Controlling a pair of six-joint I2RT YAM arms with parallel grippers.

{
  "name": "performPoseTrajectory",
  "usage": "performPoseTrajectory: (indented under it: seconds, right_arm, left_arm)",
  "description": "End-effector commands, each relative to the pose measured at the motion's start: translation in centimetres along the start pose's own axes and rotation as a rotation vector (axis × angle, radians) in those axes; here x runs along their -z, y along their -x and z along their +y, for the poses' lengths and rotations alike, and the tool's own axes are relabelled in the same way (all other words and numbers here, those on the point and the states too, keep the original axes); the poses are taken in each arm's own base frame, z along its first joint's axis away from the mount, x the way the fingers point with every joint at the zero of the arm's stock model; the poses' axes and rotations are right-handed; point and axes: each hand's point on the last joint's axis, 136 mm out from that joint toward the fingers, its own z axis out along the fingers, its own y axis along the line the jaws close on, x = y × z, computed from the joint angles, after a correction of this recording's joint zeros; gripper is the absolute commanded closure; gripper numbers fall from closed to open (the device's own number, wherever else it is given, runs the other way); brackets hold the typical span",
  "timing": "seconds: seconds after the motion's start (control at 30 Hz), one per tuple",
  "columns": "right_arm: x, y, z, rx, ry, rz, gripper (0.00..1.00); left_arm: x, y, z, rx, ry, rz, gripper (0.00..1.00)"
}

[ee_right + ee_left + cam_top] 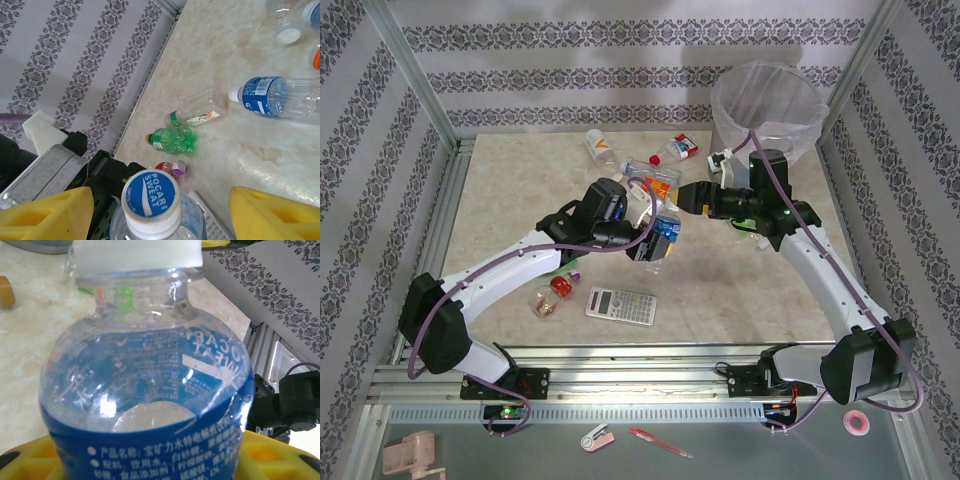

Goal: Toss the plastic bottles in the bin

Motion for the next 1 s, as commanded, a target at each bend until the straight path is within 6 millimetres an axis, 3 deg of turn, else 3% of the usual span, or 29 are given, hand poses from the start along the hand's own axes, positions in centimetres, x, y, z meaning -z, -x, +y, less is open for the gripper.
performPoseTrajectory:
  seconds: [0.0,0.4,0.7,0.97]
  right_arm:
    - [-0.7,-0.8,0.0,-0.016,0.029,0.027,0.30]
    - [-1.5,-1.6,1.4,-0.015,0.078,0.077,0.37]
    - [-1.9,-2.1,1.5,-0.036,0.084,0.112,0.63]
    - [-2.1,-1.6,1.7,-0.028,0.086,0.113,0.78]
  left_arm:
    - [0.7,2.4,-2.3,-0.086,-0.054,-0.078,0.57]
    - [0.4,2.3,-2.6,-0.099,-0.060,-0.070,0.58]
    - [0.0,2.1,-2.6,-0.102,-0.062,-0.050,0.58]
    - [-0.3,1.8,-2.8,-0.108,-0.083,-0.035,0.54]
